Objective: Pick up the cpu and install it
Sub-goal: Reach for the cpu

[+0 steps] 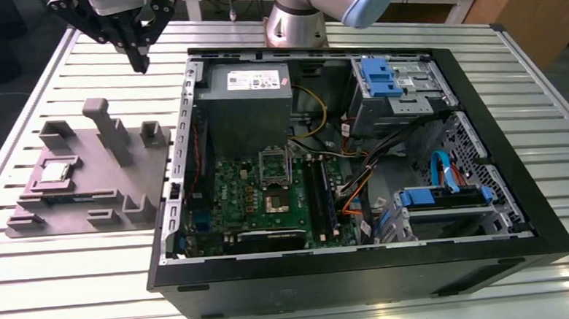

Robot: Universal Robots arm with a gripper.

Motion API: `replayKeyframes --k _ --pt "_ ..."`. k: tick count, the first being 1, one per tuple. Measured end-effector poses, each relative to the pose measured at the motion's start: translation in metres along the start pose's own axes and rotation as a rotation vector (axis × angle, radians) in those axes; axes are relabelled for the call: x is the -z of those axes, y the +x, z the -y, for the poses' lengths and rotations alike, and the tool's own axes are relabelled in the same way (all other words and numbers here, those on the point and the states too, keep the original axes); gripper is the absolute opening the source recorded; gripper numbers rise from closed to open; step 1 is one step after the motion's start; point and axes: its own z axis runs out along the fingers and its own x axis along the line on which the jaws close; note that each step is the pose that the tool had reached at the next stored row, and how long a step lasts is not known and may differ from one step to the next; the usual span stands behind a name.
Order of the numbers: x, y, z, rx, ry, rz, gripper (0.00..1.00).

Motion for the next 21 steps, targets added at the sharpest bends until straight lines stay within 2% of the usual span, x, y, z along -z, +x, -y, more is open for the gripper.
replayKeyframes --k 21 --pt "0.0001 0.0057 0.0004 0.0 0.0 0.0 0.1"
